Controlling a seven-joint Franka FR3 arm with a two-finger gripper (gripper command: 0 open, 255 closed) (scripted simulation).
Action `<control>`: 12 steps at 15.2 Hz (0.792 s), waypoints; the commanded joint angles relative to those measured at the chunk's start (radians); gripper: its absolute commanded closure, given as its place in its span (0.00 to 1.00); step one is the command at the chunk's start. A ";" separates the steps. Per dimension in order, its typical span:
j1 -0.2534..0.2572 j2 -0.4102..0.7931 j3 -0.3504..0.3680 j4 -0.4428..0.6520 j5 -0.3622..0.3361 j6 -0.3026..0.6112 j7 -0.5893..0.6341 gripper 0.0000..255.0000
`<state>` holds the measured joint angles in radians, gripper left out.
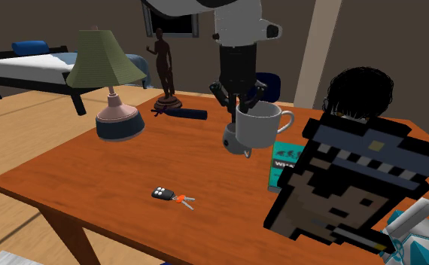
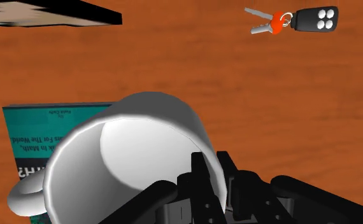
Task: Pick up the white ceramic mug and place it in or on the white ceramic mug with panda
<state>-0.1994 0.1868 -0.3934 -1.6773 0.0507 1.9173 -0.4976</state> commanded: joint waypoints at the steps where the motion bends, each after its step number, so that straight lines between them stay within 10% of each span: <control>1: 0.001 -0.002 0.000 0.019 -0.001 -0.021 0.002 1.00; 12: -0.047 0.491 0.067 0.796 0.122 -0.319 0.104 1.00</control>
<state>-0.2362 0.6146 -0.3336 -0.9843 0.1610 1.6396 -0.4074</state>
